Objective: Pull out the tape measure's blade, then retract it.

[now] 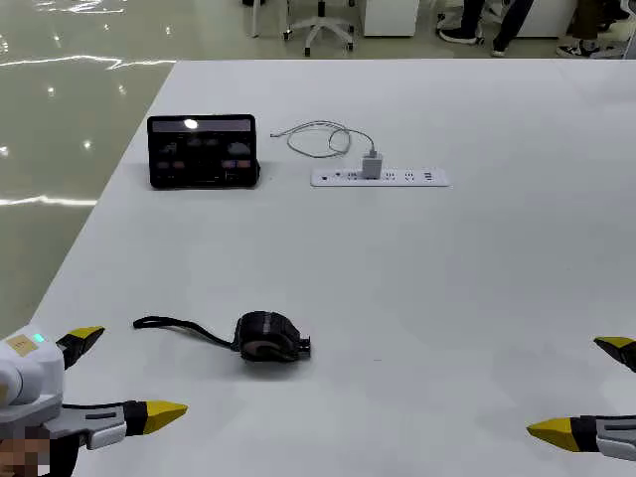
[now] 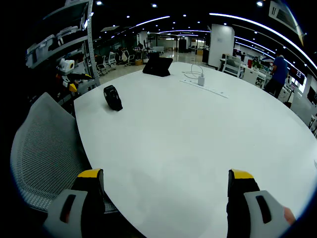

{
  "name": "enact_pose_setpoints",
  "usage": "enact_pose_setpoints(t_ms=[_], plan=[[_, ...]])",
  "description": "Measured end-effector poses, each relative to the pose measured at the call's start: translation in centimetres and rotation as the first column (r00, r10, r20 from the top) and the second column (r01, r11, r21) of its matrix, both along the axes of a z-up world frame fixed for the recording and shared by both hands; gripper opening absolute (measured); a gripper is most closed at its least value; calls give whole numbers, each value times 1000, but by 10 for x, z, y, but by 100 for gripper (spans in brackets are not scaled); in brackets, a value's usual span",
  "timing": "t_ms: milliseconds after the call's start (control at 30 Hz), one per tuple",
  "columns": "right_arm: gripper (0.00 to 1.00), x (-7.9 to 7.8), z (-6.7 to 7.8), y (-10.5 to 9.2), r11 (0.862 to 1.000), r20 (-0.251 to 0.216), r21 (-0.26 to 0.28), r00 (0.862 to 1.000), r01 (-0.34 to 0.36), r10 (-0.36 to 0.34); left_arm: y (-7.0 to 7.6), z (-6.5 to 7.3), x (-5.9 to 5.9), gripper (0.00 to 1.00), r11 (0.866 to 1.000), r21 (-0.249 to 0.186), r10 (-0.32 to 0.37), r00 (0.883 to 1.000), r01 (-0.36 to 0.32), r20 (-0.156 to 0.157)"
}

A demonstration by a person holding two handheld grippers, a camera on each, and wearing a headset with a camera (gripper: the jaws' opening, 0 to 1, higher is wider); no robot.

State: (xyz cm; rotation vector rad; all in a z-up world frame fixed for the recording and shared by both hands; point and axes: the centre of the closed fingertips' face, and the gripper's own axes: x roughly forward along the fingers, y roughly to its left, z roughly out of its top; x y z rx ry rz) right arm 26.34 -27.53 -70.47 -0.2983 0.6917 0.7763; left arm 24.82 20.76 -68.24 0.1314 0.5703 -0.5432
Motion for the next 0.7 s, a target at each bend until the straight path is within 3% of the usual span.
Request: enact_pose_setpoints(t_ms=[400, 600, 633, 700], plan=[[100, -3, -1, -1, 1000, -5, -6, 1000, -3, 3, -2, 2, 0, 100, 1000, -3, -11, 1000, 11, 0], [100, -2, 0, 2, 1000, 1, 6, 1000, -4, 4, 0, 1, -4, 100, 1000, -3, -18, 1000, 18, -24], [100, -2, 0, 3, 1000, 1, 7, 1000, -4, 4, 0, 1, -4, 100, 1000, -1, -20, 1000, 20, -22], [100, -1, 0, 3, 1000, 7, 5, 1000, -6, 6, 6, 3, -1, 100, 998, 49, -29, 999, 28, 14]])
